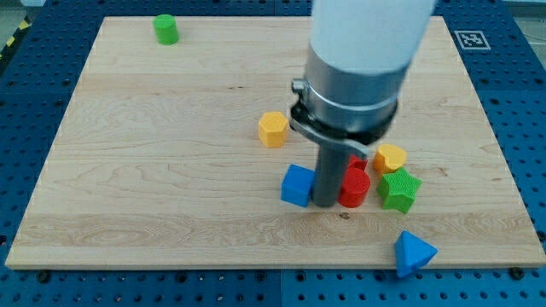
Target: Drag the blue cube towards the top center of the board
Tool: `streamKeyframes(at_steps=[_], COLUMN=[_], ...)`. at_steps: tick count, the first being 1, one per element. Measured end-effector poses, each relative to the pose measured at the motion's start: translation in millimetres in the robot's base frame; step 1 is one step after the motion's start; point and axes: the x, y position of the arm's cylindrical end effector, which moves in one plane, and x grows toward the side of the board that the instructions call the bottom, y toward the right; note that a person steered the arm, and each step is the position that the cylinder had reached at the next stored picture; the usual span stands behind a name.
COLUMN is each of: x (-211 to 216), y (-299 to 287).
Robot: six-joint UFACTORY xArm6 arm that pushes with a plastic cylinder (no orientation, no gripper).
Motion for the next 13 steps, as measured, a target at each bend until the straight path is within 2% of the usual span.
streamKeyframes(at_steps=[1,2,3,5,7,8,10,11,13], x=[7,44,29,-75,-9,4,-96,-99,-30], y=[-5,-19,-56,-68,-71,-48,23,24,10])
